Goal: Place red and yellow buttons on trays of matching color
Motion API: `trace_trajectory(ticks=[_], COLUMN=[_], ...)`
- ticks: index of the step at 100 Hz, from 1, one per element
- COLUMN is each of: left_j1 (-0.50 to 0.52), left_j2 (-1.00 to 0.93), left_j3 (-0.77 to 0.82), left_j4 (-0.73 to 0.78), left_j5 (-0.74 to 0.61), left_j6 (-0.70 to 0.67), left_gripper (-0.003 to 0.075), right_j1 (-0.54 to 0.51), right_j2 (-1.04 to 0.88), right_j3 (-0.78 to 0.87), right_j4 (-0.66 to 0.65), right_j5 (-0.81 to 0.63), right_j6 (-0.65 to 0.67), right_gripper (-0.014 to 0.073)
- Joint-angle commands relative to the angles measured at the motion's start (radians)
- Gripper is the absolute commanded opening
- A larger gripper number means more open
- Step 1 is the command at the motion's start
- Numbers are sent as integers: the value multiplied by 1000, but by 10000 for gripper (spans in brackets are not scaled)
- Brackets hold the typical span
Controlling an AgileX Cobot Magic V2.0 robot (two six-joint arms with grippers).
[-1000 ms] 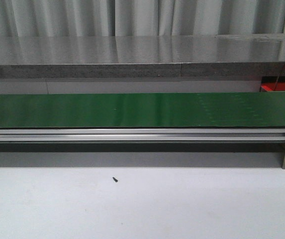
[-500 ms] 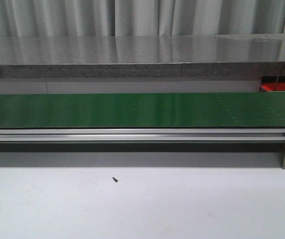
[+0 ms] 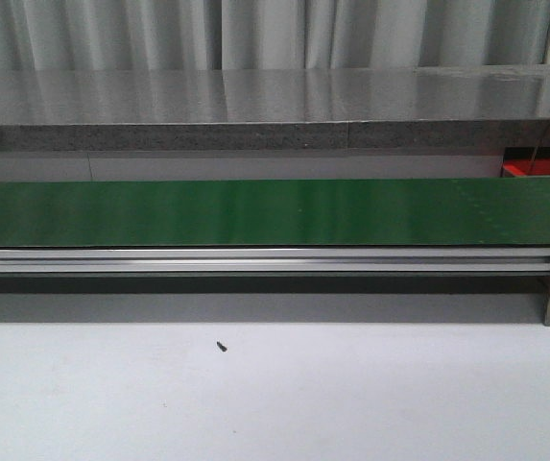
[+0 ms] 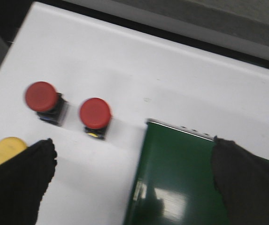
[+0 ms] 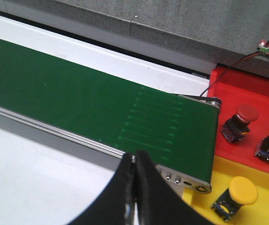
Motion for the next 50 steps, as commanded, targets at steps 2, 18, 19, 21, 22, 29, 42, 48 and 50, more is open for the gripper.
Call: trace_trajectory(ticks=[2, 18, 19, 21, 22, 29, 42, 48, 50], left_j1=[61, 150, 152, 160, 162, 182, 199, 199, 199], left_j2=[-15, 49, 52, 62, 65, 98, 161, 186, 196], left_j3=[-34, -34, -34, -34, -34, -34, -34, -34, -34], left_j4=[-1, -5, -5, -5, -5, -8, -8, -8, -8], left_j5=[-89, -132, -139, -146, -150, -174, -208, -218, -223], left_j6=[-16, -22, -22, -22, -22, -22, -22, -22, -22], left_gripper=[650, 650, 650, 650, 649, 649, 649, 649, 649], right_j1=[-2, -2, -2, -2, -2, -2, -2, -2, -2], right_j2=[2, 2, 2, 2, 2, 2, 2, 2, 2], right_j3=[-27, -27, -27, -27, -27, -27, -27, -27, -27], right_j4=[9, 9, 9, 9, 9, 9, 9, 9, 9], right_j5=[-64, -64, -64, -64, -64, -64, -64, -64, -64], right_j6=[-4, -4, -4, -4, -4, -4, -4, -4, -4], right_gripper=[-69, -69, -69, -69, -69, -69, -69, -69, -69])
